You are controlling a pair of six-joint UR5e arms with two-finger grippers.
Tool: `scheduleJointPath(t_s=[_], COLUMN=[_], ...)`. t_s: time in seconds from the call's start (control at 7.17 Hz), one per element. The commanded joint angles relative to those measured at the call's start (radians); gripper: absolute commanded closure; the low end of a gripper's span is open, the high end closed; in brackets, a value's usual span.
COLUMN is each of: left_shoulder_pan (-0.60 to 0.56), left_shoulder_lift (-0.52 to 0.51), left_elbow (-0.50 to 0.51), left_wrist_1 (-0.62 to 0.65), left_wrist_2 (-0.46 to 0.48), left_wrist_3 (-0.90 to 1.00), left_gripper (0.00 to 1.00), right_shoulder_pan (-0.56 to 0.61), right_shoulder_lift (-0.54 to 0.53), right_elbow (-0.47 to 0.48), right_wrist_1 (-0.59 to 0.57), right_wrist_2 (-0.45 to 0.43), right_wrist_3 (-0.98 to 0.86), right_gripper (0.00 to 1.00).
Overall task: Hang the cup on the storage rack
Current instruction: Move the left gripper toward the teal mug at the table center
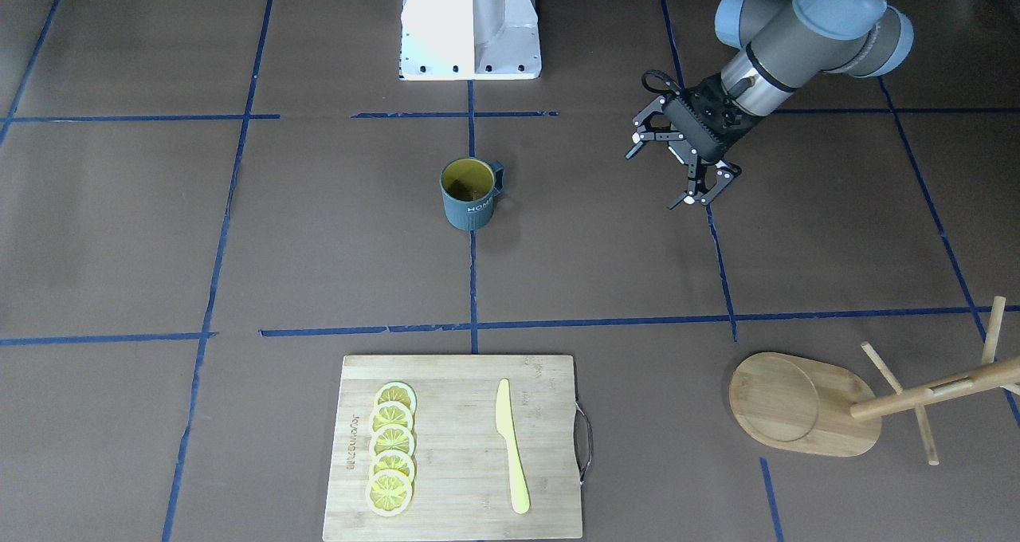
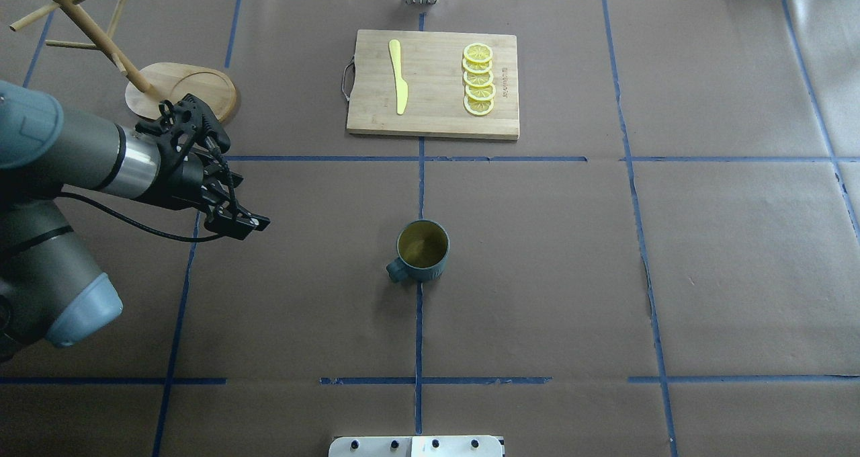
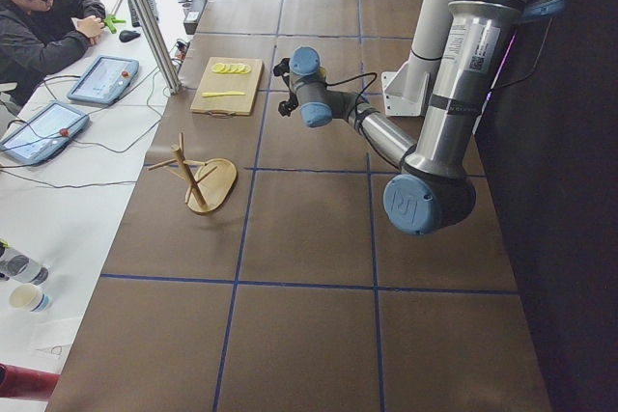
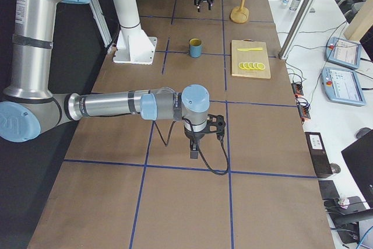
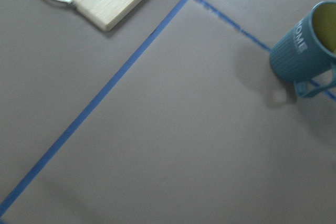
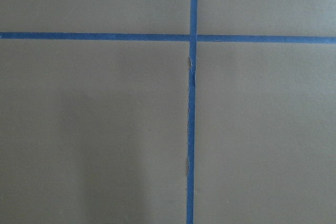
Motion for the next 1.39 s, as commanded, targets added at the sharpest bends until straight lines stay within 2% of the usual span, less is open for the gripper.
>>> scheduleJointPath(t_s=[0.0, 0.42, 0.7, 0.84, 1.25], left_shoulder_pan=[0.169, 0.352, 0.439, 0.455, 0.455], left_shoulder_lift=[-0.006, -0.018, -0.094, -0.14, -0.15], left_elbow=[0.015, 0.023, 0.096, 0.142, 0.247], left_wrist_1=[-0.162, -0.168, -0.17, -0.18, -0.318], left_wrist_2=[0.232, 0.438, 0.571, 0.607, 0.61], left_wrist_3=[-0.133, -0.125, -0.128, -0.13, -0.123], left_gripper=[0.0, 0.01, 0.01, 0.01, 0.01], right_shoulder_pan=[-0.001, -0.001, -0.001, -0.001, -0.001], right_shoulder_lift=[0.0, 0.001, 0.001, 0.0, 0.001], right_elbow=[0.0, -0.005, -0.008, -0.008, -0.007], right_wrist_1=[0.0, 0.002, 0.002, 0.003, 0.003], right_wrist_2=[0.01, 0.019, 0.019, 0.019, 0.026], right_wrist_3=[0.003, 0.018, 0.018, 0.018, 0.018], right_gripper=[0.0, 0.0, 0.0, 0.0, 0.0])
